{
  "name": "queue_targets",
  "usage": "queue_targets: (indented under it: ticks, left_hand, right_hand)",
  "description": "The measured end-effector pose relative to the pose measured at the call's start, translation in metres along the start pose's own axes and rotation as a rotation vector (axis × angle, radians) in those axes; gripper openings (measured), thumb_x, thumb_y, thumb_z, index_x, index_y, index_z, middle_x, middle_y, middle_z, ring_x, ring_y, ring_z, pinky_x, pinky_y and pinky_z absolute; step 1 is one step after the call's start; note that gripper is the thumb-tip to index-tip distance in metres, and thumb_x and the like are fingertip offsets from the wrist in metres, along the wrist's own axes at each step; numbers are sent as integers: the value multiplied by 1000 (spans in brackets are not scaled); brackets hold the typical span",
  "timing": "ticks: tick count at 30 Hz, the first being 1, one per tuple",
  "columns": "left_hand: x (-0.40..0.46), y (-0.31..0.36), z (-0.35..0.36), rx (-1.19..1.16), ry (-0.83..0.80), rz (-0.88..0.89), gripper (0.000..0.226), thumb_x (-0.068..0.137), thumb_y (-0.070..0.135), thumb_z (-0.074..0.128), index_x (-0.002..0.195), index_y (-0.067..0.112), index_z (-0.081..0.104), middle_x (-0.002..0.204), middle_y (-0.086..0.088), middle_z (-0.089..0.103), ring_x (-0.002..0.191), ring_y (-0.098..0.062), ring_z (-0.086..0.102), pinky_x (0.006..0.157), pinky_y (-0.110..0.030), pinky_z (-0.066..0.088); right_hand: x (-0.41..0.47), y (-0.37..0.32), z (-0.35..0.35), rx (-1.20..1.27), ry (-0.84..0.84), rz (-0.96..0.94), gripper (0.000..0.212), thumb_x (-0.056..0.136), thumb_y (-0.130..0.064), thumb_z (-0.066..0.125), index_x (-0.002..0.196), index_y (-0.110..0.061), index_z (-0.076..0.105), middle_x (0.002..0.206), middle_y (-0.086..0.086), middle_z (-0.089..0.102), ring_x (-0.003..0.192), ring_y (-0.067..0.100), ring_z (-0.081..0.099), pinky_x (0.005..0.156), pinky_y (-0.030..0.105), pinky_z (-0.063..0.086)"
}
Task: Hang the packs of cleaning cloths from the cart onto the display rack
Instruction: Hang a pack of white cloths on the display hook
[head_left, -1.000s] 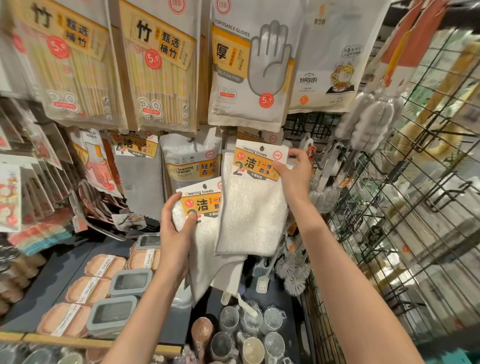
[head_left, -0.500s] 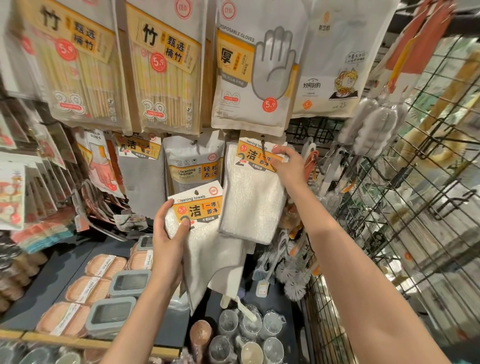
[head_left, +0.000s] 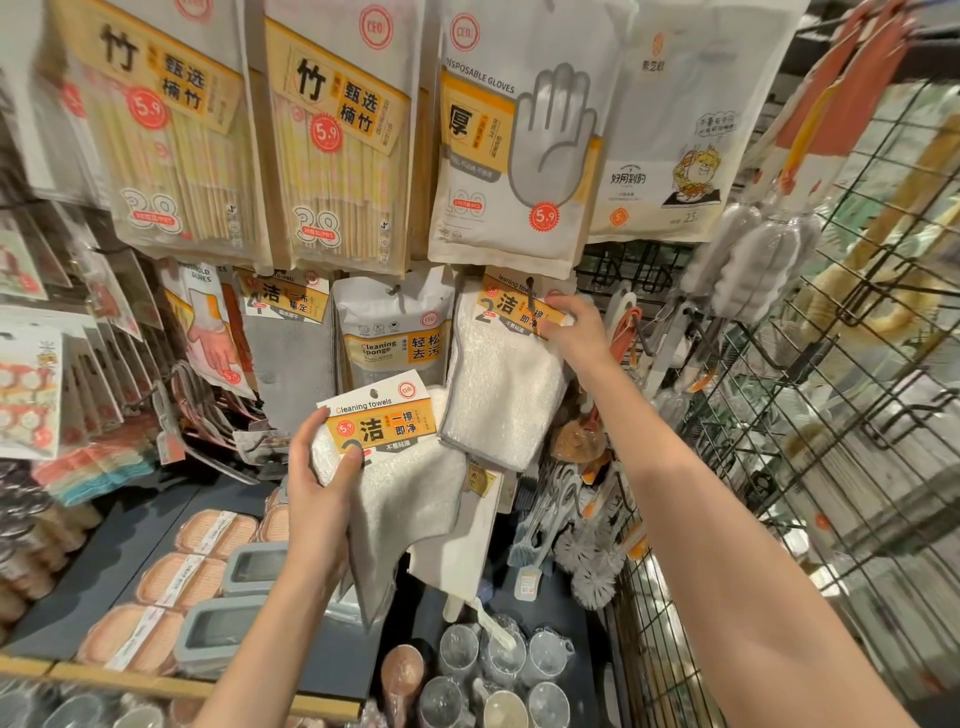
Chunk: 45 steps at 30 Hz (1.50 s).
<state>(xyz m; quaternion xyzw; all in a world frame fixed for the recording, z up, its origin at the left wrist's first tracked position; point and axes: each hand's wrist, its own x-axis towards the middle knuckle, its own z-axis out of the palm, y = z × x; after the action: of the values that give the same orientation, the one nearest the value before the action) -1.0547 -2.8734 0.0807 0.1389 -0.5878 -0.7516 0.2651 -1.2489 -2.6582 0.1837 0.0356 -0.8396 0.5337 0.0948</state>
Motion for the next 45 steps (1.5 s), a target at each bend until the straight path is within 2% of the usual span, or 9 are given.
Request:
queue_targets:
  ticks: [9, 14, 18, 21, 25, 28, 32, 38, 45]
  left_hand:
    - [-1, -3, -7, -4, 11, -15, 51, 92, 5, 59, 116, 49, 55, 136, -2, 55, 122, -22, 55, 109, -48, 39]
    - [-6, 2, -3, -30, -12, -6, 51, 93, 4, 58, 115, 49, 55, 136, -4, 54, 122, -22, 56, 105, -40, 43]
    - [-12, 5, 5, -50, -35, -12, 50, 92, 2, 58, 115, 47, 55, 133, -5, 56, 119, -22, 58, 104, -42, 44]
    - [-16, 7, 12, -67, -54, -10, 49, 92, 2, 58, 116, 45, 55, 132, -4, 58, 118, -21, 58, 104, -42, 44]
    - [-21, 11, 18, -74, -108, -19, 48, 93, 4, 58, 119, 44, 54, 132, -1, 58, 117, -19, 60, 99, -36, 47]
    - [-22, 9, 18, -71, -171, -34, 49, 92, 6, 60, 119, 46, 55, 131, -3, 58, 117, -19, 60, 101, -41, 46]
    - [-19, 4, 23, -23, -200, -23, 46, 83, 21, 68, 121, 45, 56, 135, -6, 54, 122, -24, 56, 103, -45, 45]
    - [-12, 6, 42, 1, -247, 31, 27, 90, 5, 63, 100, 30, 65, 120, 4, 63, 118, -21, 57, 100, -43, 47]
    - [12, 23, 70, 138, -344, 64, 33, 88, -1, 60, 102, 29, 65, 117, 11, 63, 119, -14, 55, 105, -46, 43]
  right_hand:
    - [-33, 4, -4, -19, -40, 3, 55, 88, -17, 64, 138, -22, 44, 154, 4, 11, 142, 18, 16, 107, 22, 18]
    - [-65, 5, 3, 26, -74, -70, 40, 86, -17, 65, 125, -19, 57, 145, 4, 22, 133, 13, 24, 104, 17, 16]
    - [-88, -1, 19, 77, -212, -100, 37, 88, -21, 64, 124, -20, 56, 134, 2, 44, 120, 18, 47, 102, 29, 39]
    - [-102, -3, 28, 135, -354, -94, 49, 87, -25, 66, 131, -24, 46, 133, 3, 47, 112, 16, 54, 89, 22, 44]
    - [-111, 3, 33, 170, -431, -73, 75, 78, -23, 75, 139, -33, 32, 133, 6, 46, 124, 17, 44, 99, 24, 34]
    - [-113, 7, 28, 168, -445, -82, 80, 76, -19, 77, 139, -34, 30, 133, 4, 47, 124, 13, 46, 99, 26, 42]
    - [-112, 11, 14, 163, -426, -99, 69, 79, -16, 74, 135, -33, 37, 115, 3, 57, 115, 11, 52, 83, 5, 41]
    - [-105, 13, -2, 159, -370, -171, 37, 84, -4, 65, 110, -24, 49, 114, -12, 55, 102, 7, 53, 91, 30, 43]
    - [-89, 10, -18, 153, -226, -183, 23, 85, 4, 59, 99, -12, 67, 103, -17, 62, 100, -7, 54, 92, 11, 41]
